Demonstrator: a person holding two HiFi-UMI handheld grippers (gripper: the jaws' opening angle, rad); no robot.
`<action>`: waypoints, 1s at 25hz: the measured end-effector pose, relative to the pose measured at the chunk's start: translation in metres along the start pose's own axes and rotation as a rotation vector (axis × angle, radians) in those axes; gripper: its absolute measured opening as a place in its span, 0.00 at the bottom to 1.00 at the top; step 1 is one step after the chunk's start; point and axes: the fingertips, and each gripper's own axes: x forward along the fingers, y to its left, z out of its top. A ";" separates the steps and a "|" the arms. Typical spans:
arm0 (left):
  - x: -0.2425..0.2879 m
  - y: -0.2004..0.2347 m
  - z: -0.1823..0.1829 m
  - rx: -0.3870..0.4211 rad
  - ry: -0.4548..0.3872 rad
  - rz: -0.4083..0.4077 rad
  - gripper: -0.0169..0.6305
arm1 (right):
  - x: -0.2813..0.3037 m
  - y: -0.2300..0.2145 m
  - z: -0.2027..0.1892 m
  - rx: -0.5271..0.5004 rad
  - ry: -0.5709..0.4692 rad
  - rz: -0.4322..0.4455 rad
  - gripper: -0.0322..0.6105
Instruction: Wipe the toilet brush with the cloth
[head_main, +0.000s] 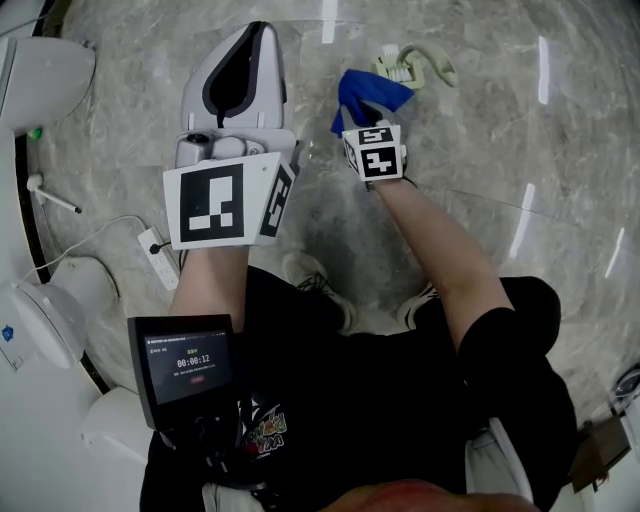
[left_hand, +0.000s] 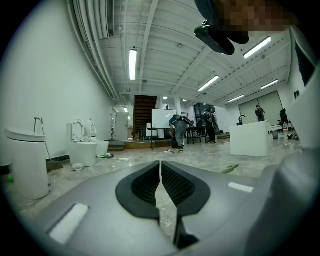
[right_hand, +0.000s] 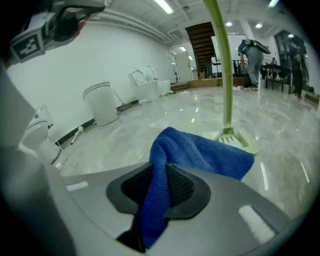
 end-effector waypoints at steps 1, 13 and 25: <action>0.000 0.000 -0.002 0.007 0.004 -0.001 0.05 | 0.005 -0.006 0.000 0.030 0.010 0.003 0.18; -0.004 -0.012 0.001 0.047 -0.010 -0.024 0.05 | 0.046 -0.042 0.014 0.118 0.041 0.057 0.18; 0.013 -0.023 -0.003 0.021 -0.008 -0.054 0.05 | 0.002 -0.010 0.012 -0.145 0.108 0.286 0.18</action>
